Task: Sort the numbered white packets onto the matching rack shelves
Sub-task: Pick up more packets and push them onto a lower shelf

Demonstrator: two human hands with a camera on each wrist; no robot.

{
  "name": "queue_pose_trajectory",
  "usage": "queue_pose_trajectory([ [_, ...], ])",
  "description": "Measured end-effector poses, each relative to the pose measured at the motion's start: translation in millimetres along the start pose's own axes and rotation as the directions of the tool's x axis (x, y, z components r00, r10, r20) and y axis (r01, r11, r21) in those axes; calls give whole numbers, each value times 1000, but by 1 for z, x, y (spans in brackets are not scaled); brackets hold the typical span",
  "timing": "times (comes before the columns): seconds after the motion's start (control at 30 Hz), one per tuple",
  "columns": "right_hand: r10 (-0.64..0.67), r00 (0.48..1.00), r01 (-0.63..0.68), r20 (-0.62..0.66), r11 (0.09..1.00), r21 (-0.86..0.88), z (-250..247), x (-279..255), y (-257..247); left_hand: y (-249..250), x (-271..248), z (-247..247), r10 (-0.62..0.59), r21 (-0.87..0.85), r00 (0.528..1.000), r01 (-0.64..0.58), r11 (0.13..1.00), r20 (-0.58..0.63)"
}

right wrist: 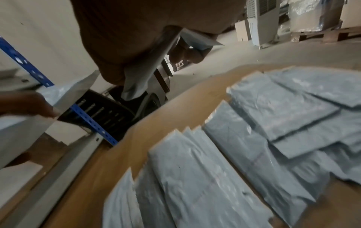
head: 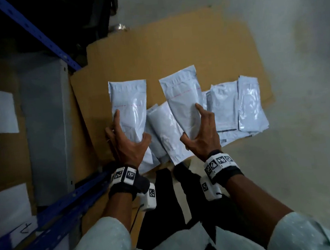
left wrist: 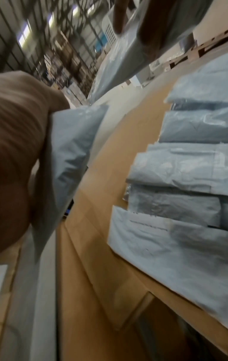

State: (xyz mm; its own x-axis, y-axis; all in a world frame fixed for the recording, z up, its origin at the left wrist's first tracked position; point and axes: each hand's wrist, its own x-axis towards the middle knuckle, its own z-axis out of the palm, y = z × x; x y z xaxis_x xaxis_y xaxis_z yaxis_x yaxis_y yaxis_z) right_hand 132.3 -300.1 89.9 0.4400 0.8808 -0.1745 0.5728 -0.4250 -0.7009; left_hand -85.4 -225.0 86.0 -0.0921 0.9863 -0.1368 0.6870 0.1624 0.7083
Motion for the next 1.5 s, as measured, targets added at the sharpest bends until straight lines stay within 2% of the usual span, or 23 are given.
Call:
queue_pose_trajectory([
  [0.2,-41,985,60,-169,992,112,-63,-13,-56,67,-14,-58,124,8,991,-124,992,-45],
  [0.4,-149,945,208,-292,961,182,-103,-7,-81,121,-24,-92,181,-53,957,-198,979,-226],
  [0.5,-209,939,269,-274,941,204,-125,-9,-86,142,-44,-96,172,-73,922,-209,975,-347],
  [0.77,-312,910,376,-272,898,228,-167,-12,-85,168,-108,-98,113,-83,866,-175,981,-486],
  [1.17,-406,907,421,-110,866,271,-165,-75,-96,145,-190,-132,41,-69,769,-110,992,-638],
  [1.37,-405,910,413,-89,870,268,-156,-112,-99,115,-247,-149,12,-41,771,-49,998,-636],
  [1.5,-440,895,444,-77,855,267,-133,-156,-101,82,-305,-166,5,-56,763,-54,997,-647],
])
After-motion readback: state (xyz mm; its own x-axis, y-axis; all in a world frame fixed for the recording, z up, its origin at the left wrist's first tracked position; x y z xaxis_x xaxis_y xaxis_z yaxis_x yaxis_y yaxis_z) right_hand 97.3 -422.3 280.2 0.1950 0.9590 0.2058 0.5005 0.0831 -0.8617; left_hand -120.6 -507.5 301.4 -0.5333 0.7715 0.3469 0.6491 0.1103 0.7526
